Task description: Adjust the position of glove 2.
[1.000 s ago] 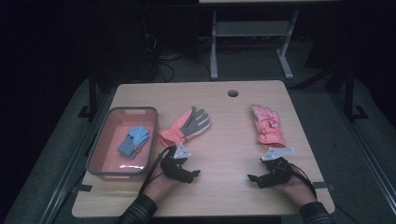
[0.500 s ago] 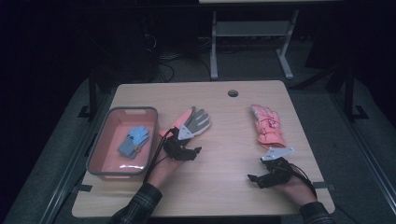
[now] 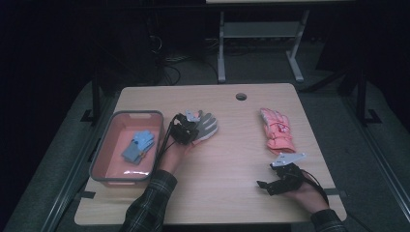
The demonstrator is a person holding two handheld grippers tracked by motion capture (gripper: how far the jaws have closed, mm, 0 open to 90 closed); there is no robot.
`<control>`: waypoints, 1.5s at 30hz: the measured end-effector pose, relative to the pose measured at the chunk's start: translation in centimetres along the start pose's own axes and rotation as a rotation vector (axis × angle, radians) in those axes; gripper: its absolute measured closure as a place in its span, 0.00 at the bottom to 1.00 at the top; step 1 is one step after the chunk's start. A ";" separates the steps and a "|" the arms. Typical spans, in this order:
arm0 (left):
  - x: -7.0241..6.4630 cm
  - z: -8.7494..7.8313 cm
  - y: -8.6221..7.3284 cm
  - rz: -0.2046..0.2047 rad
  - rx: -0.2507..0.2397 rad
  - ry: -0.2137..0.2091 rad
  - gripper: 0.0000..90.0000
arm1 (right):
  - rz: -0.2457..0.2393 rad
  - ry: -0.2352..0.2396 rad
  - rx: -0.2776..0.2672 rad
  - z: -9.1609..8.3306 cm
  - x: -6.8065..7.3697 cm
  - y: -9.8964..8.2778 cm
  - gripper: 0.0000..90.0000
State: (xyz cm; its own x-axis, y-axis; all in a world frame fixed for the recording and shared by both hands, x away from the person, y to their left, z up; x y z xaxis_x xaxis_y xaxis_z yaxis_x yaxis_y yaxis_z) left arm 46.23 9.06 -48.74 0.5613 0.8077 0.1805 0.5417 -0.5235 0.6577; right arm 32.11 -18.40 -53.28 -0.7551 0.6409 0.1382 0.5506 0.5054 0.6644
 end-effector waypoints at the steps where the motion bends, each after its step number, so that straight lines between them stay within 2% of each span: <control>1: 0.2 0.2 0.0 -0.010 0.003 0.002 1.00 | 0.001 0.001 -0.001 0.0 0.0 0.0 0.15; 3: 0.3 0.8 -0.3 -0.016 0.020 0.009 1.00 | -0.001 0.001 -0.001 0.0 0.0 0.0 0.15; 4: 0.2 1.3 -0.5 -0.023 0.040 -0.002 1.00 | 0.000 0.002 -0.005 0.0 -0.1 0.0 0.15; 10: 0.0 1.7 -0.7 -0.015 0.058 -0.018 1.00 | -0.002 0.001 -0.004 0.0 -0.1 0.0 0.15; 13: -0.7 1.7 -0.6 -0.021 0.055 -0.062 1.00 | -0.001 0.001 -0.002 0.0 0.0 0.0 0.15; 16: -1.6 1.5 -0.3 -0.012 0.051 -0.100 1.00 | -0.001 0.001 -0.002 0.0 0.0 0.0 0.15; 18: -3.0 1.3 0.0 -0.002 0.049 -0.138 1.00 | -0.002 0.000 -0.002 0.0 -0.1 0.0 0.15; 19: -3.0 1.3 0.0 -0.002 0.049 -0.138 1.00 | -0.002 0.000 -0.002 0.0 -0.1 0.0 0.15; 20: -3.5 1.3 0.1 0.002 0.048 -0.153 1.00 | -0.002 0.001 -0.002 0.0 -0.1 0.0 0.15; 21: -4.6 1.1 0.4 -0.003 0.042 -0.195 1.00 | -0.003 0.001 -0.004 0.0 -0.1 0.0 0.15; 22: -4.6 1.1 0.4 -0.003 0.042 -0.195 1.00 | -0.003 0.001 -0.004 0.0 -0.1 0.0 0.15; 24: -5.8 1.0 0.6 0.001 0.040 -0.227 1.00 | -0.001 0.001 -0.005 0.0 0.0 0.0 0.15; 25: -6.6 0.8 0.8 0.037 0.045 -0.246 1.00 | -0.001 0.000 -0.005 -0.1 -0.1 -0.1 0.15; 27: -7.2 0.5 1.2 0.037 0.019 -0.269 1.00 | -0.002 0.000 -0.006 -0.1 -0.1 -0.1 0.15; 28: -7.2 0.5 1.2 0.037 0.019 -0.269 1.00 | -0.002 0.000 -0.006 -0.1 -0.1 -0.1 0.15; 31: -6.7 -0.3 2.2 0.033 -0.027 -0.256 1.00 | 0.001 -0.003 -0.005 -0.1 -0.1 -0.1 0.15; 32: -5.5 -1.0 3.0 0.017 -0.047 -0.229 1.00 | 0.003 -0.005 -0.004 -0.1 -0.2 -0.2 0.15; 33: -5.5 -1.0 3.0 0.017 -0.047 -0.229 1.00 | 0.003 -0.005 -0.004 -0.1 -0.2 -0.2 0.15; 34: -3.7 -1.2 3.4 -0.009 -0.055 -0.186 1.00 | 0.002 -0.005 -0.004 -0.2 -0.2 -0.2 0.15; 35: -3.7 -1.2 3.4 -0.009 -0.055 -0.186 1.00 | 0.002 -0.005 -0.004 -0.2 -0.2 -0.2 0.15; 37: -2.0 -0.8 3.2 -0.030 -0.027 -0.142 1.00 | 0.003 -0.005 -0.005 -0.1 -0.1 -0.2 0.15; 38: -0.9 0.1 2.4 -0.033 0.022 -0.084 1.00 | 0.003 -0.006 -0.007 -0.1 -0.1 -0.1 0.15; 39: -0.7 0.5 1.9 -0.032 0.049 -0.070 1.00 | 0.001 -0.007 -0.003 -0.1 -0.1 -0.2 0.15; 40: -0.7 0.5 1.9 -0.032 0.049 -0.070 1.00 | 0.001 -0.007 -0.003 -0.1 -0.1 -0.2 0.15; 44: -1.0 1.0 0.2 -0.035 0.095 -0.084 1.00 | 0.000 -0.005 -0.003 -0.2 -0.2 -0.2 0.15; 45: -1.1 1.0 -0.1 -0.017 0.103 -0.084 1.00 | 0.001 -0.005 -0.005 -0.2 -0.2 -0.2 0.15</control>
State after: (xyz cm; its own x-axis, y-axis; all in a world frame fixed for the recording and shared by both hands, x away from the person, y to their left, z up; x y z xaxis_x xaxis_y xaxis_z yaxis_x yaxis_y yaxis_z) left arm 46.16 7.96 -49.75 0.5995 0.7934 0.1056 0.6104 -0.5386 0.5808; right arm 32.10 -18.72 -53.30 -0.7527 0.6444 0.1350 0.5496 0.5020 0.6678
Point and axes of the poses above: each handheld gripper's, and its own axes: z roughly forward along the jaws, y roughly out of its top, x roughly to its left, the point moved 8 cm from there along z, roughly forward along the jaws, and after that the axes turned 5 degrees about y, right-handed, at the moved point
